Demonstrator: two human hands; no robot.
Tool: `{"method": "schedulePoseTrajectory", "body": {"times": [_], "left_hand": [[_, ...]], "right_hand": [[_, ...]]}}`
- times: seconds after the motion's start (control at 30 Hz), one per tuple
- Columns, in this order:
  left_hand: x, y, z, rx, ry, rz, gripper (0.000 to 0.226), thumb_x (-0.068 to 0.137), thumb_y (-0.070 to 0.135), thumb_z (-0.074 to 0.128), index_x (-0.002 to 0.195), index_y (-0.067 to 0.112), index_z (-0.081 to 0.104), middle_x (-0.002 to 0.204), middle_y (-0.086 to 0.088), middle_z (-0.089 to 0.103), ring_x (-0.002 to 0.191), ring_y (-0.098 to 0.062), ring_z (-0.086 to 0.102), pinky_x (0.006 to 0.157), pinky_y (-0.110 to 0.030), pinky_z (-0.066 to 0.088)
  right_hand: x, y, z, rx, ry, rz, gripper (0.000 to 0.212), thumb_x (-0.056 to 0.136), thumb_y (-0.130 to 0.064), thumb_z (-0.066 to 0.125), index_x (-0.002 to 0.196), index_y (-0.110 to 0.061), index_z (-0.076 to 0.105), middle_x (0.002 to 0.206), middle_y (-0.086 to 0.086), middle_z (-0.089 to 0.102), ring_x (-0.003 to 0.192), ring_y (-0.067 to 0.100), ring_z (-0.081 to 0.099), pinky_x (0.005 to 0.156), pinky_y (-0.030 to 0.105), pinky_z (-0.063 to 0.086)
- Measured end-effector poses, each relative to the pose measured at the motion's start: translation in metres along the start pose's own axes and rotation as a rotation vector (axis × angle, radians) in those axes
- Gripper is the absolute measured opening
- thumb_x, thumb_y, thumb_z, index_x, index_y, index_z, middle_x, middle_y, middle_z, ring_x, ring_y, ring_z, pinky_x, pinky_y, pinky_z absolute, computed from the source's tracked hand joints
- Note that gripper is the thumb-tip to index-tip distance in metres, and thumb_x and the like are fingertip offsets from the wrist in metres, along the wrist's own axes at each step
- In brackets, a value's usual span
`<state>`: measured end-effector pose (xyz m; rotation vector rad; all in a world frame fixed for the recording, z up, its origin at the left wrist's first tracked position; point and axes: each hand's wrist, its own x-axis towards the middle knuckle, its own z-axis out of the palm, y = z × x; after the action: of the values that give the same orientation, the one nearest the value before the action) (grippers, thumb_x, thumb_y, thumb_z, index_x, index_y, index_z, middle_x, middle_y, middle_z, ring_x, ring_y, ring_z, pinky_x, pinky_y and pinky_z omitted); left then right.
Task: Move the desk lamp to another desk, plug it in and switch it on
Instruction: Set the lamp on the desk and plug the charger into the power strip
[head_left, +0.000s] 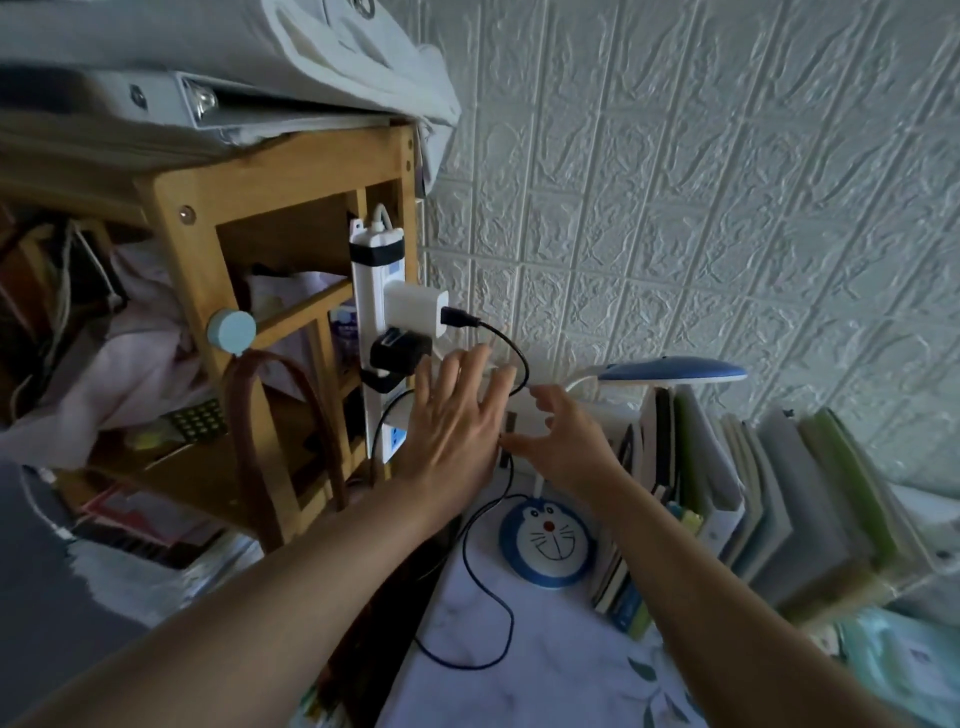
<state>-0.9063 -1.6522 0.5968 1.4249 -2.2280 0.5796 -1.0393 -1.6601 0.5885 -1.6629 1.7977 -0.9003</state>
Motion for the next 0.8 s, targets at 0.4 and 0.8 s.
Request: {"method": "schedulePoseTrajectory", "body": {"times": [0.4, 0.8], "left_hand": [[-0.051, 0.007, 0.042, -0.145, -0.247, 0.144, 0.044, 0.085, 0.026, 0.053, 0.127, 0.015, 0.044, 0.142, -0.006, 0.043, 0.127, -0.027, 0.040, 0.107, -0.045, 0.027], [-0.116, 0.004, 0.082, -0.245, -0.503, 0.227, 0.044, 0.089, 0.006, 0.050, 0.131, 0.018, 0.044, 0.135, -0.003, 0.048, 0.118, -0.023, 0.046, 0.092, -0.033, 0.039]], "right_hand": [[-0.043, 0.032, 0.030, -0.184, -0.023, 0.081, 0.070, 0.080, -0.023, 0.069, 0.141, -0.022, 0.035, 0.142, 0.009, 0.046, 0.127, 0.027, 0.047, 0.099, 0.029, 0.038], [-0.098, 0.078, 0.093, -0.189, -0.146, 0.271, 0.079, 0.086, -0.024, 0.062, 0.149, -0.023, 0.015, 0.149, 0.009, 0.036, 0.128, 0.028, 0.046, 0.098, 0.029, 0.038]]}}
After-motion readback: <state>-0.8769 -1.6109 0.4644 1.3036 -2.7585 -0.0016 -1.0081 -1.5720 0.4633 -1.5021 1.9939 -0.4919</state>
